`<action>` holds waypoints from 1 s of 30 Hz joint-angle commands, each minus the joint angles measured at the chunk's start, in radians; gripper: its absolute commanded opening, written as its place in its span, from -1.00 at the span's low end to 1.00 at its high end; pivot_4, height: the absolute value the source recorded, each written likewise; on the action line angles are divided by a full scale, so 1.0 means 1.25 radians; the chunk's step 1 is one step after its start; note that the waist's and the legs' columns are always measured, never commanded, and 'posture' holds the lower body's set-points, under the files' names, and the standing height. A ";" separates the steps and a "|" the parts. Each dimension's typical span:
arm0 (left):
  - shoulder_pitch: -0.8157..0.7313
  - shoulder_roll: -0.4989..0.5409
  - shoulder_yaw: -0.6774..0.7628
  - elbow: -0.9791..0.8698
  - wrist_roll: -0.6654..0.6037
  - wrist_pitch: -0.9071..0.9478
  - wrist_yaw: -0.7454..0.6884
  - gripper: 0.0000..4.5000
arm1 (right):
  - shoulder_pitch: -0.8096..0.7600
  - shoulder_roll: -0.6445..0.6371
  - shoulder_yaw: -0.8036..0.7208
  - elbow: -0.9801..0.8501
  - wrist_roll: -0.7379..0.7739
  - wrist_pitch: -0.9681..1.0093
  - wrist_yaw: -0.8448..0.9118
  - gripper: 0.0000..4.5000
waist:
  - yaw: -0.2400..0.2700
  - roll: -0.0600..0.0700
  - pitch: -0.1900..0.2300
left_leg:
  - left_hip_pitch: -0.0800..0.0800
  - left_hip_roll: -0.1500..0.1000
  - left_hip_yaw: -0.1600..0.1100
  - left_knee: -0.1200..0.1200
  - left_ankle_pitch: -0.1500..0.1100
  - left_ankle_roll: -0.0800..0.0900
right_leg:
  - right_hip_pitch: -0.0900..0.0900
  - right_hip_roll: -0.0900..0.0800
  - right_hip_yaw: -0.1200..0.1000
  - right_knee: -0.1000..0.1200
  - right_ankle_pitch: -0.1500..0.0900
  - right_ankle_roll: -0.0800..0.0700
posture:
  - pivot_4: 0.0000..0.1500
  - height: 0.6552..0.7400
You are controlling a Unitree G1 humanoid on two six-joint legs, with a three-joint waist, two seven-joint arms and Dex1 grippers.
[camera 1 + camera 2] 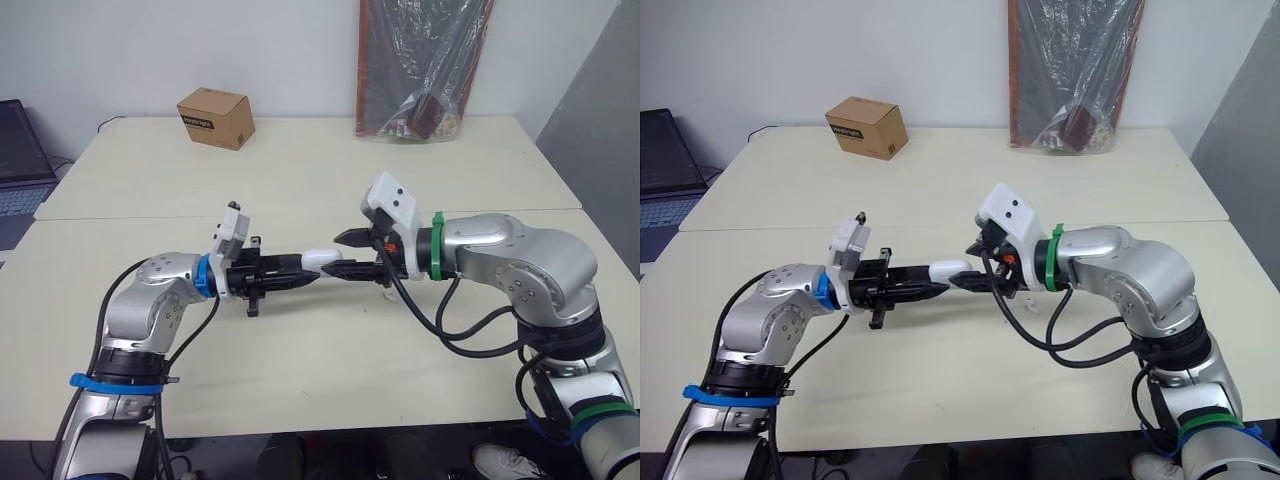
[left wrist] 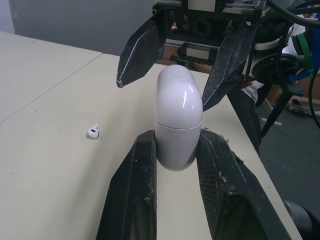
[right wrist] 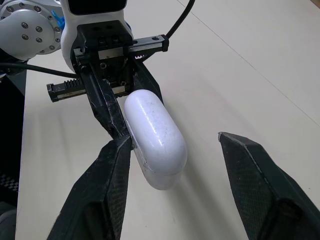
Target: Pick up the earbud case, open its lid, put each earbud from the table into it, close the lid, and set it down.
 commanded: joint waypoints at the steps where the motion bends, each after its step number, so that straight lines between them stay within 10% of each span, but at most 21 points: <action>1: -0.002 0.009 0.016 -0.033 -0.025 0.002 -0.008 -0.64 | -0.013 -0.003 -0.011 -0.004 -0.013 -0.013 -0.015 0.26 | 0.000 0.000 0.000 | 0.000 0.000 0.000 0.000 0.000 0.000 | 0.000 0.000 0.000 0.000 0.000 0.000 | 1.00 1.00; 18: 0.020 0.000 0.013 -0.032 -0.016 -0.013 -0.013 -0.64 | -0.059 0.021 -0.053 0.040 0.003 -0.028 -0.024 0.26 | 0.000 0.000 0.000 | 0.000 0.000 0.000 0.000 0.000 0.000 | 0.000 0.000 0.000 0.000 0.000 0.000 | 1.00 1.00; 30: 0.009 0.023 0.064 -0.015 -0.029 -0.014 0.001 -0.64 | 0.038 -0.181 0.019 0.025 -0.079 -0.050 0.005 0.26 | 0.000 0.000 0.000 | 0.000 0.000 0.000 0.000 0.000 0.000 | 0.000 0.000 0.000 -0.001 0.000 0.000 | 1.00 1.00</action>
